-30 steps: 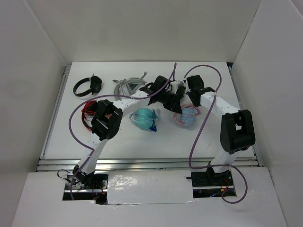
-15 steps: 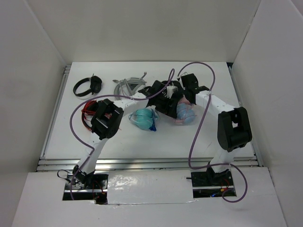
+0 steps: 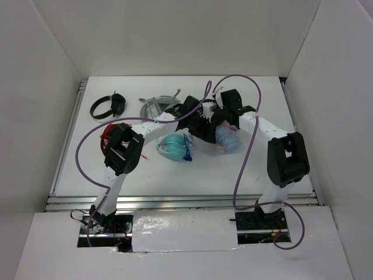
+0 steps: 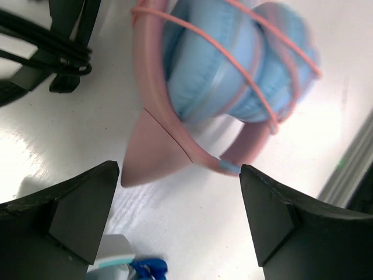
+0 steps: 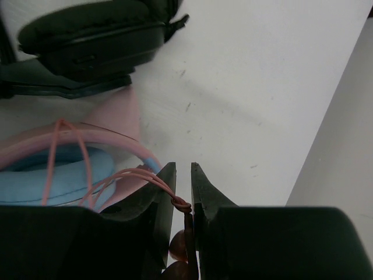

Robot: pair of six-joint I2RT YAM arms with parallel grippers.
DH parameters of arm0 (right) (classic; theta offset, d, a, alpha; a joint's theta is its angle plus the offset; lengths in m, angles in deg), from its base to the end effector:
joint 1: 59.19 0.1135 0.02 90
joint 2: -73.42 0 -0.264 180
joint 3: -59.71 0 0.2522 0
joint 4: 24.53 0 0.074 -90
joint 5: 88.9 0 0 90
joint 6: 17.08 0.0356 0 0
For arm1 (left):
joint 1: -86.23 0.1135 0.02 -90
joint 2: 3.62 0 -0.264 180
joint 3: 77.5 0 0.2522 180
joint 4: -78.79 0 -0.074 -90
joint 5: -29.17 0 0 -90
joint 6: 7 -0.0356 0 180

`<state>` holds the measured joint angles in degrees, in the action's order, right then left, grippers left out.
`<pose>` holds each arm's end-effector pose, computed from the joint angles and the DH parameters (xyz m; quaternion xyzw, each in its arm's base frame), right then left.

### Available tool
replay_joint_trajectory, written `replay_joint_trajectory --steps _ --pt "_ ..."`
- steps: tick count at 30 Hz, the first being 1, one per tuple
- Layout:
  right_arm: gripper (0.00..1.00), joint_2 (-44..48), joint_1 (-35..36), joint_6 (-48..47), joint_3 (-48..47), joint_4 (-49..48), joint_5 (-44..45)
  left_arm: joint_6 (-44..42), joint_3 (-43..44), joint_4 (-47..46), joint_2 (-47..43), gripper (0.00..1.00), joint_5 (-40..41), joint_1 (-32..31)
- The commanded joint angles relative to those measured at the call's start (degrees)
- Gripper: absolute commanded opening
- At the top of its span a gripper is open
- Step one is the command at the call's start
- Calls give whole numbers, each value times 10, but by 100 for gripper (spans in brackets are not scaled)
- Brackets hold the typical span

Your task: Wrap the headphones

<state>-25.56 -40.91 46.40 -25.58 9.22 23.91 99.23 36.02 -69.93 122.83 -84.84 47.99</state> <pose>0.3637 0.1056 0.2359 -0.2817 0.8718 -0.2093 0.3416 0.3830 -0.3202 0.1951 0.2514 0.8691 -0.3445 0.2507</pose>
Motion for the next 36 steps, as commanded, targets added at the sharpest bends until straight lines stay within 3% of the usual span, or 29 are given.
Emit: replay_joint_trajectory --steps 1,8,20,26,36 --pt "24 13 12 -17 -33 -36 -40 -9 17 -19 -55 99 -28 6" --pt "26 -11 14 -27 -53 -43 -62 -9 9 -28 -105 99 -34 15" --pt "34 -93 4 -11 -117 -10 -77 24 -163 -96 -293 99 -12 63" --pt "51 -69 -1 20 -82 -10 -110 28 -206 -100 -334 99 7 91" --pt "51 10 -11 59 -39 -32 -125 38 -239 -120 -362 99 -23 118"
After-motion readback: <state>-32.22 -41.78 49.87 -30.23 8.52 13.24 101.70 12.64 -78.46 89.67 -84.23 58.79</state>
